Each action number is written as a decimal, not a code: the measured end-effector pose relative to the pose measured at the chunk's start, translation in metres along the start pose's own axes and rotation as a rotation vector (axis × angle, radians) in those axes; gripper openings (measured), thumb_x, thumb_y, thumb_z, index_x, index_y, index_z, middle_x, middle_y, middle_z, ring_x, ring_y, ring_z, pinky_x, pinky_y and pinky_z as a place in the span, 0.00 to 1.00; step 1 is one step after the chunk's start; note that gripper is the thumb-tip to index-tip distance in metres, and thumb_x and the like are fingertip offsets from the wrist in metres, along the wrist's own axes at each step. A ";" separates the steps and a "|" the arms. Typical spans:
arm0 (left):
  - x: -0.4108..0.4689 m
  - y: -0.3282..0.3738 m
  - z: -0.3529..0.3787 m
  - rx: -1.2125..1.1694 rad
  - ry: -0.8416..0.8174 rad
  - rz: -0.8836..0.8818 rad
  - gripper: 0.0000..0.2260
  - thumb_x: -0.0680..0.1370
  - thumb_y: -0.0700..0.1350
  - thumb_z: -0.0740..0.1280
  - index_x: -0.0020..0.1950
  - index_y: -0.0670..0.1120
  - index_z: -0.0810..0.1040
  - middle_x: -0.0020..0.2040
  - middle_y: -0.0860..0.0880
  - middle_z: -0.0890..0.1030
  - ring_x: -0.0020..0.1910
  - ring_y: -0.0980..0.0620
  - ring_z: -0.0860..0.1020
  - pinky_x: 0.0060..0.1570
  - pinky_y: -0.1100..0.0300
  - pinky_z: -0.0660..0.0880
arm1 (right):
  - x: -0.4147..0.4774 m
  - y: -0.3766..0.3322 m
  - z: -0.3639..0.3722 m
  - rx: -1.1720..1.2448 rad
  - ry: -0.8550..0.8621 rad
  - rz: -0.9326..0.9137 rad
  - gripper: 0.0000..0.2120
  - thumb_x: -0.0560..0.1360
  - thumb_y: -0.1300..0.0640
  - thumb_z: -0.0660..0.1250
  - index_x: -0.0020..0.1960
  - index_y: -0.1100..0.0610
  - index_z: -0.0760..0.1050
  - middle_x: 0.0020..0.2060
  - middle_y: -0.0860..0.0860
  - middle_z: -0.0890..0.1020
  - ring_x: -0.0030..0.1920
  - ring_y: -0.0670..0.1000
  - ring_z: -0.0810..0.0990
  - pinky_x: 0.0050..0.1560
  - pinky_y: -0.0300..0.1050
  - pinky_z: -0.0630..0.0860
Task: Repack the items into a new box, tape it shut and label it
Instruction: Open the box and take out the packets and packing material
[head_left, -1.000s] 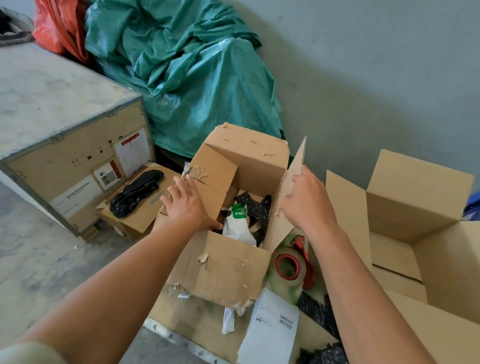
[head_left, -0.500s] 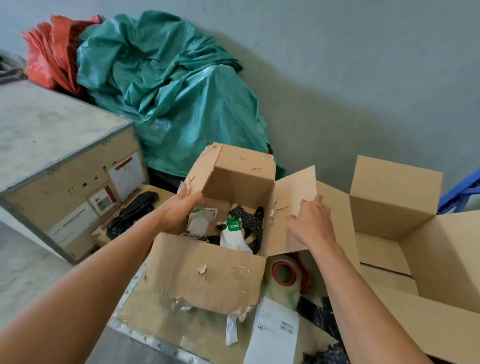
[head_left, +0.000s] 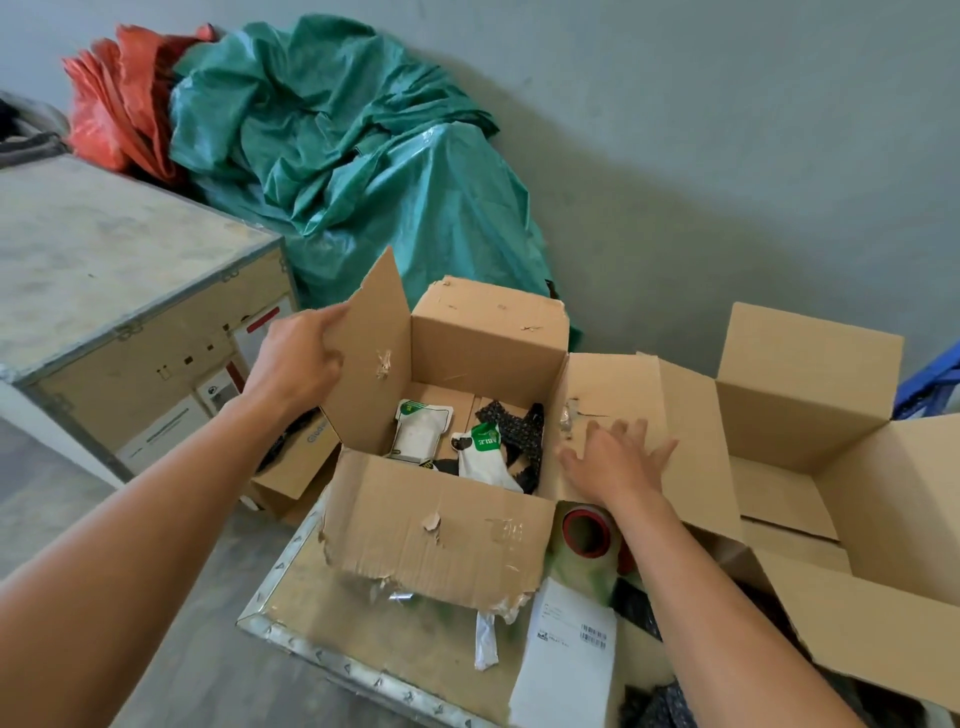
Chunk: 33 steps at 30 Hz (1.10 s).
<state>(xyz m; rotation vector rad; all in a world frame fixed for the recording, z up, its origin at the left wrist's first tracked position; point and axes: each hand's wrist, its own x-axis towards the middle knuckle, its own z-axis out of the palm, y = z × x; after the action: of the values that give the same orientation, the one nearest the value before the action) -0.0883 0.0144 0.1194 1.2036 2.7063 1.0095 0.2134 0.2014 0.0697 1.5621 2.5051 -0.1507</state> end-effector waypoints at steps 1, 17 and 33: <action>-0.003 -0.003 0.004 0.067 0.000 0.025 0.30 0.76 0.33 0.68 0.78 0.48 0.69 0.71 0.44 0.76 0.66 0.41 0.76 0.64 0.44 0.77 | -0.003 -0.007 0.006 0.035 -0.021 -0.006 0.34 0.80 0.33 0.53 0.77 0.53 0.66 0.78 0.60 0.64 0.80 0.63 0.53 0.73 0.76 0.46; -0.036 -0.030 0.061 0.293 -0.447 -0.137 0.28 0.83 0.54 0.62 0.81 0.47 0.61 0.70 0.40 0.76 0.67 0.40 0.74 0.67 0.45 0.72 | -0.022 -0.032 0.032 0.527 -0.142 -0.034 0.40 0.84 0.61 0.60 0.83 0.49 0.35 0.66 0.58 0.78 0.39 0.49 0.79 0.32 0.41 0.72; -0.007 0.005 0.093 0.186 -0.073 0.082 0.11 0.78 0.46 0.67 0.60 0.46 0.79 0.54 0.47 0.81 0.51 0.45 0.79 0.50 0.47 0.80 | 0.010 -0.069 0.012 0.436 0.232 -0.158 0.27 0.80 0.58 0.67 0.77 0.56 0.64 0.72 0.53 0.73 0.69 0.55 0.74 0.63 0.49 0.75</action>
<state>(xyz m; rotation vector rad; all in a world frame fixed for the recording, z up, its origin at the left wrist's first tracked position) -0.0561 0.0637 0.0474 1.3611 2.7649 0.7177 0.1484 0.1777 0.0548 1.6009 2.9280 -0.6075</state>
